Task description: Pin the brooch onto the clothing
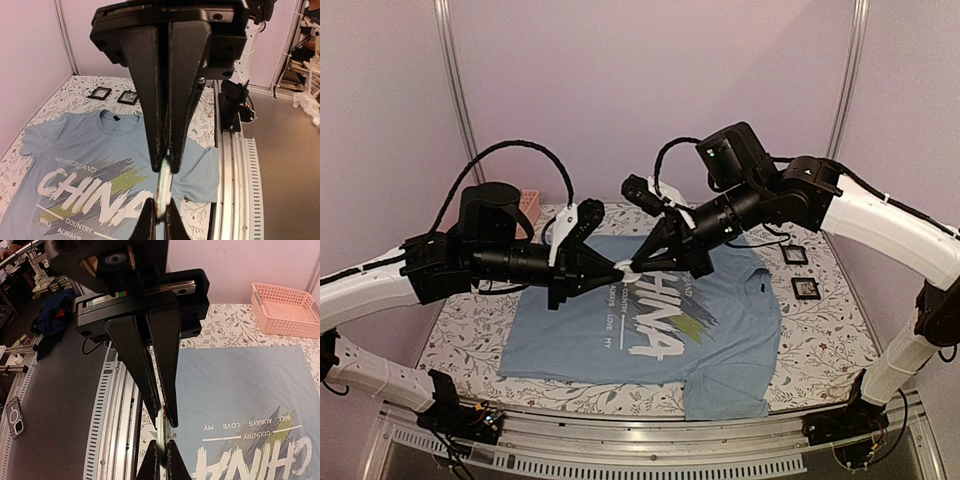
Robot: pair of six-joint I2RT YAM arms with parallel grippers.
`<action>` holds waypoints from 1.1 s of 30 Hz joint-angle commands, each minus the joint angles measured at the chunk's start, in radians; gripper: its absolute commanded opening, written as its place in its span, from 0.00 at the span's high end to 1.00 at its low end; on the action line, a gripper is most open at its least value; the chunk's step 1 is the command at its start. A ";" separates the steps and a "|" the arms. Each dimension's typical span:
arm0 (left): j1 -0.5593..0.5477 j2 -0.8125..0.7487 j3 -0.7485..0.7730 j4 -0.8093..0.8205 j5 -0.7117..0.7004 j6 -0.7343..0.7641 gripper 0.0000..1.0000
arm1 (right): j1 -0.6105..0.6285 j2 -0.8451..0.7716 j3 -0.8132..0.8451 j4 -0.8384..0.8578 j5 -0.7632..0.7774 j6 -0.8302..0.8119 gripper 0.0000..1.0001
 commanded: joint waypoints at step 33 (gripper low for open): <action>0.000 0.040 -0.152 0.901 0.047 -0.350 0.40 | -0.015 -0.296 -0.475 1.046 0.005 0.504 1.00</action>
